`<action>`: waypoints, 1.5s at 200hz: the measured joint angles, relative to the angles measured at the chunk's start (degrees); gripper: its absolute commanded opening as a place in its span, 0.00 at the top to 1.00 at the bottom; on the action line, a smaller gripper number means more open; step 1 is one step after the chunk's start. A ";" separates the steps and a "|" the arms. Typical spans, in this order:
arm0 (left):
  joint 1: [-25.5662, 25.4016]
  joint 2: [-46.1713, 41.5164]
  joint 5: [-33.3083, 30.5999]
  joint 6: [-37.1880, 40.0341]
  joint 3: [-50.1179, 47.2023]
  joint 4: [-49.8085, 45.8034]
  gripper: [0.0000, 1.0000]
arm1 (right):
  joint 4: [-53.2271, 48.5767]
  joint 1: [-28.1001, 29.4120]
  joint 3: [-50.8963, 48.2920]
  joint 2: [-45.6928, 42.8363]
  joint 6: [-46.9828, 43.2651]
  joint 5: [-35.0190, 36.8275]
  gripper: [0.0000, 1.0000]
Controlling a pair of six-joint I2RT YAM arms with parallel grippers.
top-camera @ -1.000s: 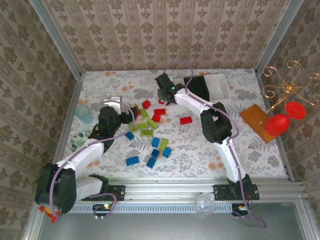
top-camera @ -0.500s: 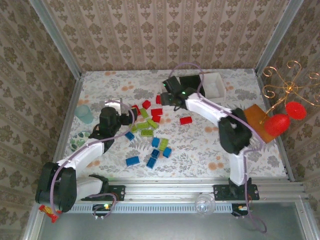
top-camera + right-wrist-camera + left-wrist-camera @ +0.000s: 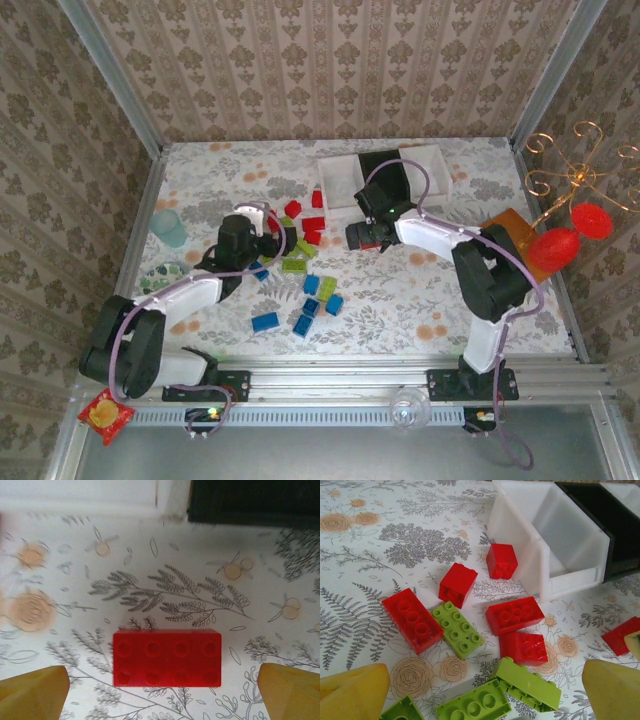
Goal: Sort the legos into containers by color
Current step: Pick up the lego from the center of the table, then place the lego in the container.
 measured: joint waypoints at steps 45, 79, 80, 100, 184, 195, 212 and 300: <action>-2.14 0.46 0.70 0.00 1.38 0.02 0.00 | -0.68 -0.44 1.66 5.22 -1.01 -1.49 0.16; -2.34 0.46 0.63 0.00 1.55 -0.02 0.00 | -0.59 -0.76 2.82 5.46 -2.19 -1.79 0.44; -2.34 0.46 0.63 0.00 1.55 -0.02 0.00 | -0.57 -0.76 2.82 5.46 -2.19 -1.81 0.44; -2.34 0.44 0.50 0.00 1.55 -0.02 0.00 | -0.24 -1.20 2.95 5.14 -2.32 -2.34 0.50; -3.58 -0.59 0.52 0.00 1.66 -0.17 0.00 | 6.36 -19.76 6.34 -6.29 2.56 -6.64 0.52; -3.78 -0.92 0.48 0.00 1.79 -0.50 0.00 | 6.80 -21.27 10.56 -3.69 3.08 -5.29 0.52; -3.96 -1.75 0.50 0.00 1.88 -0.72 0.00 | 6.75 -22.16 17.53 1.33 3.43 -2.73 0.49; -5.44 -4.50 -0.26 0.02 3.21 -3.17 0.00 | -1.51 -25.14 38.66 22.14 5.29 2.08 0.25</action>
